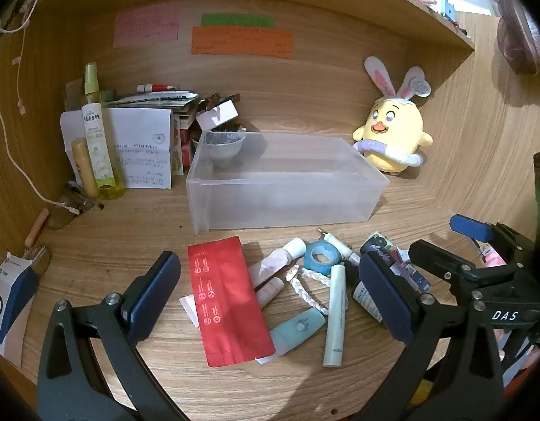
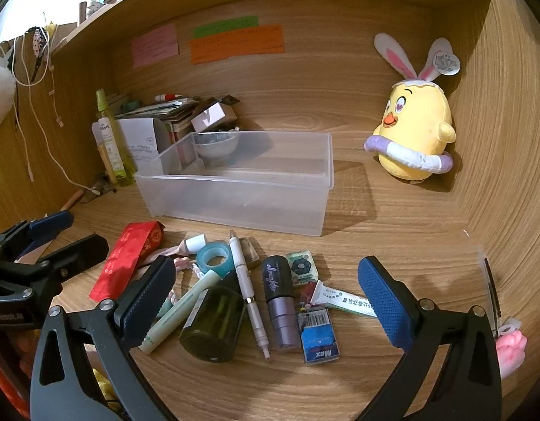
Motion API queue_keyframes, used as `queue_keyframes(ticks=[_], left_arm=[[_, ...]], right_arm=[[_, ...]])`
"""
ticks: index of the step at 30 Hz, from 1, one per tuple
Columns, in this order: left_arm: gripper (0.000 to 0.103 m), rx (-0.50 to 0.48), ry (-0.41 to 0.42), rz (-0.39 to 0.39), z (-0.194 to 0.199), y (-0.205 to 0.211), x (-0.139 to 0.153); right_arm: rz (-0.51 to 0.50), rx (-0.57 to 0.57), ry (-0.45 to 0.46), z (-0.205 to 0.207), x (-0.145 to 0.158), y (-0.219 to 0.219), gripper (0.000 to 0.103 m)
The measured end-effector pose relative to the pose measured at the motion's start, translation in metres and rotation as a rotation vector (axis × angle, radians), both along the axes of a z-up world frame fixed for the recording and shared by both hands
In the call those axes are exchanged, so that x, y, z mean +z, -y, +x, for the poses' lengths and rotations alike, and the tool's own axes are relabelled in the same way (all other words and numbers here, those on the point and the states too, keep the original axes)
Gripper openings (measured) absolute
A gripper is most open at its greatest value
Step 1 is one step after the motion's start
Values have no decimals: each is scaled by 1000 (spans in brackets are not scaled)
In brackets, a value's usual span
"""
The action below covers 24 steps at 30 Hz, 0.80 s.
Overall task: Organize objects
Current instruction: 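Move the left tool toward the tape roll while the right tool approaches the white tube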
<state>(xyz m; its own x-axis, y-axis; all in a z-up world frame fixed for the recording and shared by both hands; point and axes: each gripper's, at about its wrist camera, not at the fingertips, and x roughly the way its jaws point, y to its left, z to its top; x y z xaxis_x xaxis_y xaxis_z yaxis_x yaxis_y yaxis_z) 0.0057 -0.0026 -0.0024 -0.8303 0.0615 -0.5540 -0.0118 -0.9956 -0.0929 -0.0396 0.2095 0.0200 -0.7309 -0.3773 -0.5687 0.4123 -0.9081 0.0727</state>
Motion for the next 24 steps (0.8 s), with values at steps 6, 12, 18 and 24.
queue_keyframes(ticks=[6, 12, 18, 24], left_arm=[[103, -3, 4, 5, -1, 1, -1], [103, -2, 9, 8, -2, 1, -2], [103, -2, 14, 14, -3, 1, -4], [103, -5, 19, 19, -4, 2, -5]], right_arm=[[-1, 1, 1, 0, 0, 0, 103], [2, 5, 3, 1, 0, 0, 103], [1, 4, 4, 1, 0, 0, 103], [0, 4, 3, 1, -1, 0, 103]])
